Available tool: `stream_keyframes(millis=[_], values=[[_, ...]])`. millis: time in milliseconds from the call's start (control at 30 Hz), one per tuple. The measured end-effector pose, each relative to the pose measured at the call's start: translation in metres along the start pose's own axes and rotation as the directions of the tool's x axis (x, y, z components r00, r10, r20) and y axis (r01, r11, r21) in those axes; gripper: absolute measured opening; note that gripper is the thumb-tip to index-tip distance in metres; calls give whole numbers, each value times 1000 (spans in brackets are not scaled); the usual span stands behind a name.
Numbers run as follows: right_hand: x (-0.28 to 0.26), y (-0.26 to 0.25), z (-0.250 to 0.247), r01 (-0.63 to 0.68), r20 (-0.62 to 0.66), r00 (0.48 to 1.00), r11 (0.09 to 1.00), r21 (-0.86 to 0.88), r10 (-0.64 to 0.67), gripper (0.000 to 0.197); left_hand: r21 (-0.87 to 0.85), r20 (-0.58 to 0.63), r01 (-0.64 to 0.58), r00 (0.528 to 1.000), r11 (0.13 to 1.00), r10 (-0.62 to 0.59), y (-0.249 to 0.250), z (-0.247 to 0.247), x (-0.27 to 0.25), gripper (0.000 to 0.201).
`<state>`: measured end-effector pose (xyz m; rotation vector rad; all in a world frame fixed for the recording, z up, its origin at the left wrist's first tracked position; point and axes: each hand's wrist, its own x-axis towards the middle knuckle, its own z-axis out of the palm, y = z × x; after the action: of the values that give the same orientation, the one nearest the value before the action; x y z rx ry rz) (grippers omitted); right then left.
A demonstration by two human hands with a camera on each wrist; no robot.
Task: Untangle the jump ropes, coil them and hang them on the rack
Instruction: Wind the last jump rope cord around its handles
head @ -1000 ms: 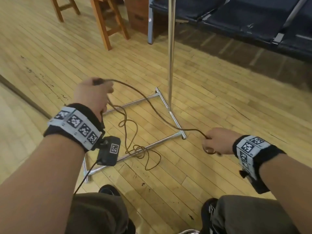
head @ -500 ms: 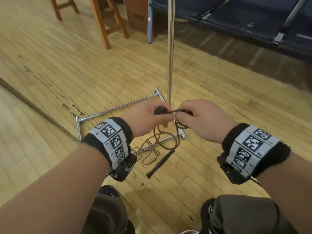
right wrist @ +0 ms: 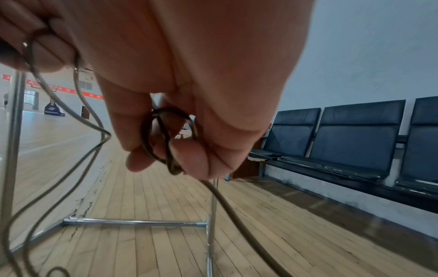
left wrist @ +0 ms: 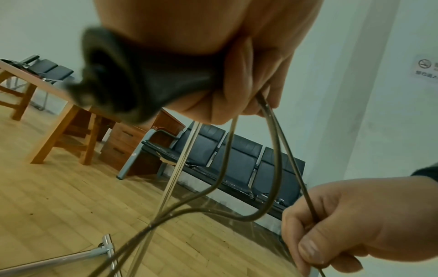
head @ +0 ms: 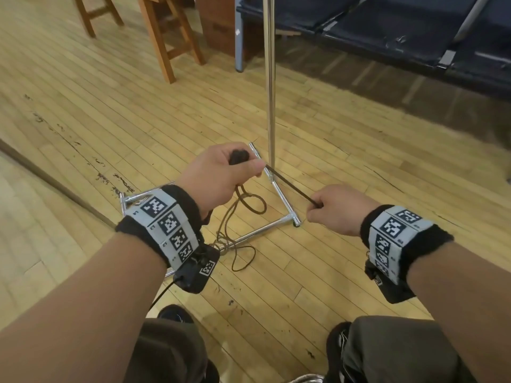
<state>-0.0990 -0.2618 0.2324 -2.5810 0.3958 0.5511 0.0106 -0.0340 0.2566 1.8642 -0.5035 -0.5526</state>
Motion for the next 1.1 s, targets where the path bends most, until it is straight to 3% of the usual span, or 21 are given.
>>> stream_keyframes(millis=[133,267,367,467,533,600,633,733,833,933,1033,1100], values=[[-1,6,1,-137,132,982,991,-5,136,22,-74,-76,4,997,997,-9,3,-8,-1,20],[-3,4,-1,-89,119,990,992,94,77,22,-86,-244,58,967,995,-77,-3,-13,1,20],[-5,1,-5,-16,102,995,962,274,-13,20,70,-358,167,924,984,-131,-12,-17,7,21],[-8,-1,-11,15,138,988,923,383,-74,27,308,-389,276,910,910,-144,-23,-25,11,17],[-12,-2,-13,31,132,987,907,420,-95,28,448,-351,326,921,832,-172,-26,-27,11,13],[-14,-6,-14,45,116,987,878,477,-113,25,559,-257,290,951,777,-171,-24,-23,9,34],[-15,-9,-14,49,113,986,863,502,-122,24,560,-194,236,969,794,-151,-22,-19,7,41],[-19,-21,-15,96,113,978,858,505,-176,18,311,32,42,998,949,-55,-13,3,0,40],[-23,-30,-17,182,118,956,860,477,-268,9,151,204,6,978,989,-37,-7,26,-2,29],[-26,-31,-18,240,132,933,851,467,-336,12,138,233,-17,972,990,-16,-3,34,-1,14],[-27,-29,-17,246,136,921,815,525,-365,13,143,226,-53,974,988,20,0,32,1,17],[-25,-23,-15,249,129,929,844,476,-347,10,138,183,-64,982,988,38,1,27,2,14]])
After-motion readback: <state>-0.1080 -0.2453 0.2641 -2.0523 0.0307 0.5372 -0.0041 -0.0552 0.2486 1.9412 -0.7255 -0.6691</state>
